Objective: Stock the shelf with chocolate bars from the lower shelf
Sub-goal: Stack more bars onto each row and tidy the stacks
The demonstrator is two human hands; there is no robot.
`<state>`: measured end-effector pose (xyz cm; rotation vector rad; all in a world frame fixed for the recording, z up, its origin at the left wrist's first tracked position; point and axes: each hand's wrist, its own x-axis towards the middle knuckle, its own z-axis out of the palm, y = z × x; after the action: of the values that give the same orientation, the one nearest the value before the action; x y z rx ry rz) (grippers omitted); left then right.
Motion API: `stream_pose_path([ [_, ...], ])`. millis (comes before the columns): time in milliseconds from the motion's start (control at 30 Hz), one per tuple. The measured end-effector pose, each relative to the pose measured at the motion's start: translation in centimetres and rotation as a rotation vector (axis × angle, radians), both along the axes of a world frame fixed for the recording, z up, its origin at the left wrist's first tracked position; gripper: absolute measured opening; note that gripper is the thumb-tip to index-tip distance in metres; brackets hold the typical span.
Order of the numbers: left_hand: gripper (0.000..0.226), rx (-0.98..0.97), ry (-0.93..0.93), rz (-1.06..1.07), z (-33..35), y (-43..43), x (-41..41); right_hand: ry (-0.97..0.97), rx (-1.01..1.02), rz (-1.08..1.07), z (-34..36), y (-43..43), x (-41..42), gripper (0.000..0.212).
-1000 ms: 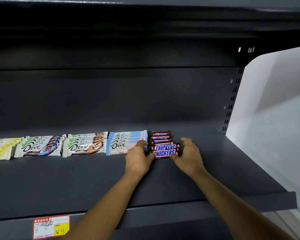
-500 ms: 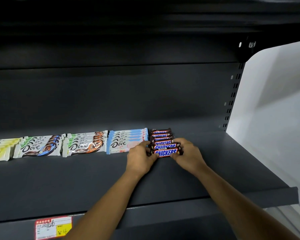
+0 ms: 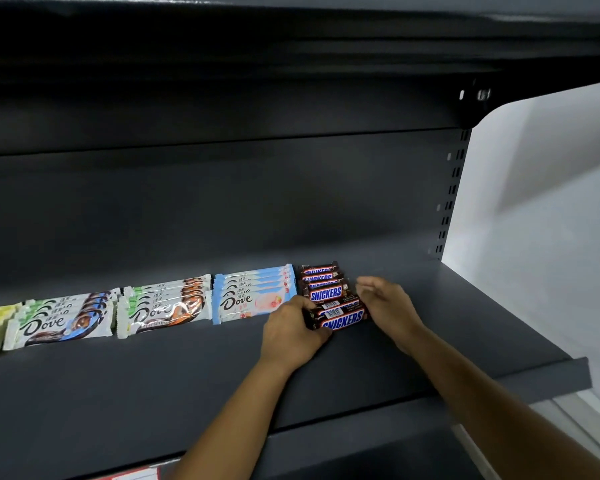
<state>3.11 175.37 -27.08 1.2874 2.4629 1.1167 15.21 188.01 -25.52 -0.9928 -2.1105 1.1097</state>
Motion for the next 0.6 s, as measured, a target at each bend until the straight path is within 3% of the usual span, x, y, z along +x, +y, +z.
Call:
stream_pose_path([
  [133,0.038,-0.009,0.002,-0.012,0.1,0.4,-0.1,-0.010,-0.083,0.098,0.2,0.6,-0.8,0.036],
  [600,0.041,-0.103,0.016,0.031,0.0,1.2,-0.3,-0.135,0.159,0.229,-0.5,1.7,-1.5,0.038],
])
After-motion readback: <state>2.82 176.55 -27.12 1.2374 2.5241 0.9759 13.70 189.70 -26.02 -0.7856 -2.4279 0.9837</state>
